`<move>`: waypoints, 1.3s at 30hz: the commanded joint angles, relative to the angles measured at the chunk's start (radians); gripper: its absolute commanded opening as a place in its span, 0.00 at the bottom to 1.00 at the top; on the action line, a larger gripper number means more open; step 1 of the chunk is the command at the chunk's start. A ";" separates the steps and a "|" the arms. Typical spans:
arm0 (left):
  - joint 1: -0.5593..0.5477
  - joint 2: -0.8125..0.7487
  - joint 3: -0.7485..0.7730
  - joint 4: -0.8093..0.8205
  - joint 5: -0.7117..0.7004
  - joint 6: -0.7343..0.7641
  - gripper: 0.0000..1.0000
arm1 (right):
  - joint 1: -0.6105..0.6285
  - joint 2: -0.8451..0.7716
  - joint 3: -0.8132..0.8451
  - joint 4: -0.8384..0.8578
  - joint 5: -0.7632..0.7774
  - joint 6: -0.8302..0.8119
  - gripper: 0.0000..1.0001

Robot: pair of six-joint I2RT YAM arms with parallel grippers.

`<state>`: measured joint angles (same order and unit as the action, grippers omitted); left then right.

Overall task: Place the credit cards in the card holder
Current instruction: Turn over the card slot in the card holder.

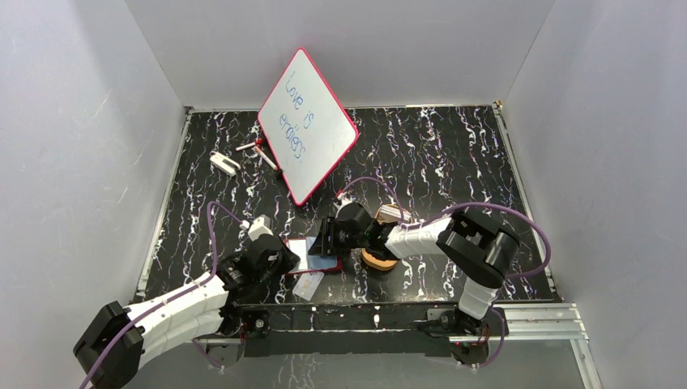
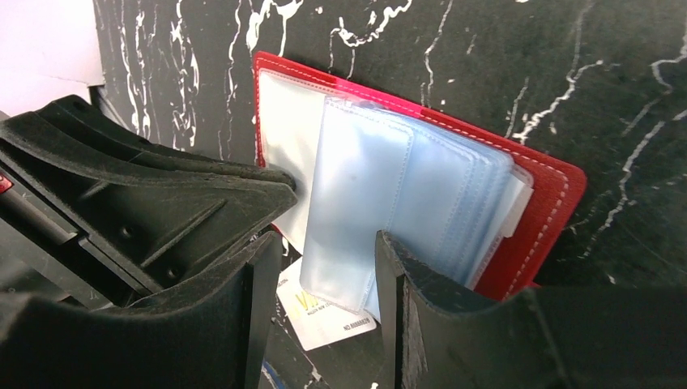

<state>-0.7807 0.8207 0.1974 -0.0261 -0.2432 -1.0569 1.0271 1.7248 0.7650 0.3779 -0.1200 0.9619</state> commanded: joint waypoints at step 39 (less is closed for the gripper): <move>0.002 -0.184 0.016 -0.260 -0.023 -0.021 0.17 | 0.022 0.113 0.093 0.207 -0.092 0.127 0.55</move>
<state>-0.7807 0.6823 0.1894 -0.1722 -0.2466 -1.0641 1.0431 1.8309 0.8188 0.5282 -0.2157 1.0748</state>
